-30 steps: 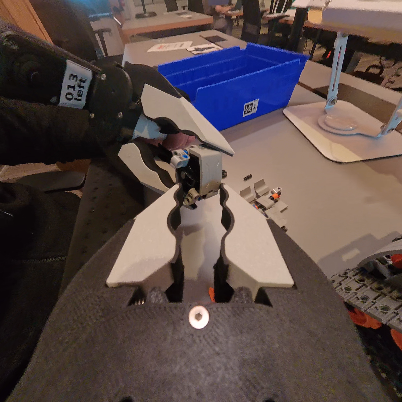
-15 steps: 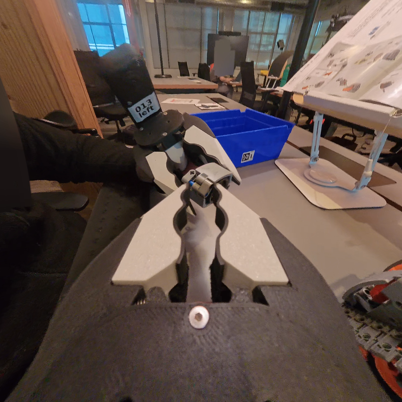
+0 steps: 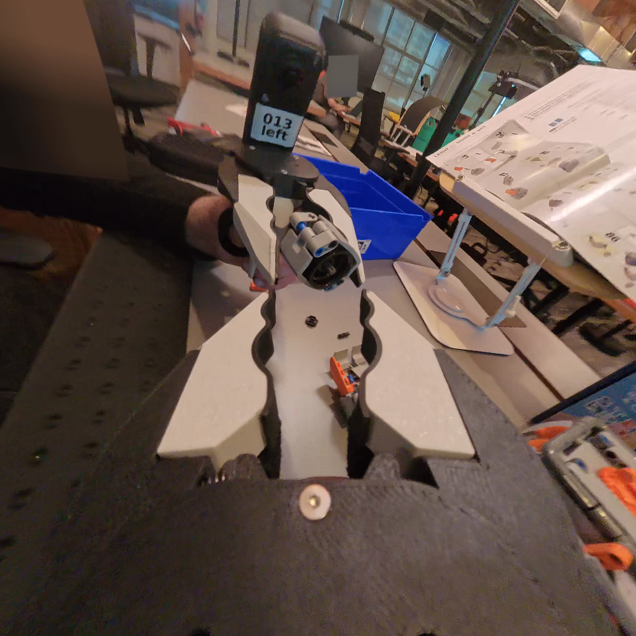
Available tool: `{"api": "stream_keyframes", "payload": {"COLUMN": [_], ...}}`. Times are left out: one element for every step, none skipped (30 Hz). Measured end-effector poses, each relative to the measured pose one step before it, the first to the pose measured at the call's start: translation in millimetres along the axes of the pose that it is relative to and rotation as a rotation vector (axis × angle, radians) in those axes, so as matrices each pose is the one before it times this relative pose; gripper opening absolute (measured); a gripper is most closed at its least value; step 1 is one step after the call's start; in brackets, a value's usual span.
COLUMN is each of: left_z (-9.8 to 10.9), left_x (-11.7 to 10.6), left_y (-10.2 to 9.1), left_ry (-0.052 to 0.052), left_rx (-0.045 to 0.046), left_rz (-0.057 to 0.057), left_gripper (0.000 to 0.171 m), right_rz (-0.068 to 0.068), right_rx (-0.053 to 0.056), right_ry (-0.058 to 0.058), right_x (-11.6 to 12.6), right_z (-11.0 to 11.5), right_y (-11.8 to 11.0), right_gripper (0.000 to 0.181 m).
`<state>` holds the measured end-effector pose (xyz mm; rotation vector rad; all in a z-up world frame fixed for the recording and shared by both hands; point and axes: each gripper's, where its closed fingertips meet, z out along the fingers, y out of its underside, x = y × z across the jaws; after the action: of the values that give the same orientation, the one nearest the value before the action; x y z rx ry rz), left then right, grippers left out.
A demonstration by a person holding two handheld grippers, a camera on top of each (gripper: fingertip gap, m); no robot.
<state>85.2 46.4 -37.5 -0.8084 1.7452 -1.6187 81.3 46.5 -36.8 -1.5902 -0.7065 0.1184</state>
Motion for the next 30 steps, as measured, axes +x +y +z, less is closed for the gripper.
{"api": "stream_keyframes", "payload": {"left_z": [-0.18,0.43,-0.45,-1.96,-1.52,-0.38,0.58,0.82,0.31,-0.02,-0.18,-0.01,0.47,-0.16,-1.76,-0.62,0.79,1.33,0.95,0.27,-0.82,-1.63,-2.0,-1.58,-1.2,-0.9,-0.4,0.23,0.89,1.21], "left_x": [1.55,0.87,0.31,-1.67,-1.82,0.09,1.56,1.9,-0.07,0.55,0.69,0.51,-0.24,-1.95,-1.92,-1.77,-2.72,-3.34,-2.79,-2.73,-2.96,-3.24,-3.16,-2.06,-2.09,-2.03,-2.14,-2.11,-1.49,0.05], "left_y": [-1.47,-0.54,-1.26,-2.73,-2.13,-1.13,0.17,0.44,0.86,0.35,-0.12,0.01,1.46,0.8,-0.92,0.73,2.7,3.64,3.03,1.35,-0.37,-0.99,-1.27,-0.76,-0.41,-0.22,1.23,2.33,2.37,2.19], "left_ry": [0.0151,0.0091,0.0091,0.0057,0.0091,0.0186,0.0251,0.0241,0.0174,0.0271,0.0268,0.0172,0.0048,-0.0046,0.0031,0.003,-0.0084,-0.016,-0.0131,-0.0166,-0.0218,-0.0221,-0.0246,-0.0206,-0.0167,-0.0136,-0.0164,-0.019,-0.0153,-0.0027], "left_rx": [0.00887,0.00172,0.00938,0.01914,0.0152,0.01087,0.00469,0.00371,-0.00076,0.00476,0.0067,0.00337,-0.00597,-0.00119,0.00759,-0.00266,-0.0104,-0.01714,-0.01427,-0.00697,0.00154,0.00263,0.00371,-0.00179,-0.00582,-0.00414,-0.01039,-0.01353,-0.01247,-0.01235], "left_rz": [-0.0125,-0.0111,-0.0161,-0.0268,-0.0341,-0.0328,-0.0281,-0.0234,-0.0293,-0.0326,-0.0354,-0.0239,-0.0106,-0.0115,-0.0226,-0.02,-0.0086,-0.0025,-0.0013,0.0042,0.0098,0.0113,0.0178,0.0186,0.0075,0.0026,0.0095,0.0158,0.0125,0.0036], "left_gripper": [0.053,0.053,0.053,0.053,0.053,0.052,0.053,0.053,0.052,0.052,0.052,0.052,0.052,0.052,0.052,0.052,0.052,0.053,0.053,0.053,0.055,0.055,0.055,0.055,0.055,0.055,0.052,0.05,0.048,0.046], "right_rz": [-0.0318,-0.0336,-0.0361,-0.0354,-0.0353,-0.0389,-0.0461,-0.0532,-0.0529,-0.0446,-0.0309,-0.0204,-0.0109,0.0063,0.0256,0.0234,0.0093,0.0057,0.004,0.0001,-0.0011,0.0029,0.0091,0.0067,-0.0042,-0.0106,-0.0159,-0.0219,-0.0276,-0.0385], "right_rx": [-0.0225,-0.016,-0.0118,-0.0097,-0.0165,-0.0238,-0.0305,-0.0302,-0.0255,-0.0225,-0.0177,-0.006,0.0056,0.0164,0.0234,0.0174,0.0041,-0.0034,-0.0018,-0.0066,-0.0157,-0.0131,-0.003,-0.0005,-0.0074,-0.0131,-0.0114,-0.0076,-0.0071,-0.0056], "right_ry": [0.0045,-0.007,-0.0045,0.0042,-0.0092,-0.0217,-0.0239,-0.0259,-0.0105,-0.0045,-0.0012,0.0007,-0.0031,-0.0082,-0.0038,-0.0035,-0.0019,-0.0007,0.0035,0.0053,-0.0016,-0.0017,0.003,0.003,0.017,0.0287,0.0332,0.0295,0.0259,0.0199], "right_x": [0.27,-0.88,0.21,2.35,0.98,-0.76,-0.98,-1.71,0.76,2.21,3.17,3.27,2.22,0.87,1.11,-0.05,-0.96,-1.17,-0.82,-0.35,-1.18,-0.67,0.12,0.02,2.08,3.71,3.9,2.78,1.54,-0.37], "right_z": [2.09,1.77,1.32,1.27,2.16,3.07,3.62,3.88,3.55,2.87,3.13,3.43,3.27,2.57,1.6,1.08,0.56,0.3,0.13,0.04,0.53,0.67,0.76,0.78,0.41,0.16,-0.08,-0.06,0.07,0.29], "right_y": [-1.63,-2.89,-3.4,-3.27,-1.96,-0.59,0.72,0.73,-0.08,-0.28,-0.08,0.02,0.15,0.52,0.68,1.86,3.77,4.37,3.69,3.72,4.41,3.93,2.66,2.28,2.71,2.83,2.0,0.99,0.67,-0.14], "right_gripper": [0.049,0.05,0.047,0.047,0.046,0.043,0.045,0.049,0.055,0.054,0.049,0.042,0.034,0.033,0.032,0.032,0.032,0.032,0.032,0.032,0.032,0.032,0.032,0.032,0.032,0.032,0.032,0.032,0.032,0.032]}}
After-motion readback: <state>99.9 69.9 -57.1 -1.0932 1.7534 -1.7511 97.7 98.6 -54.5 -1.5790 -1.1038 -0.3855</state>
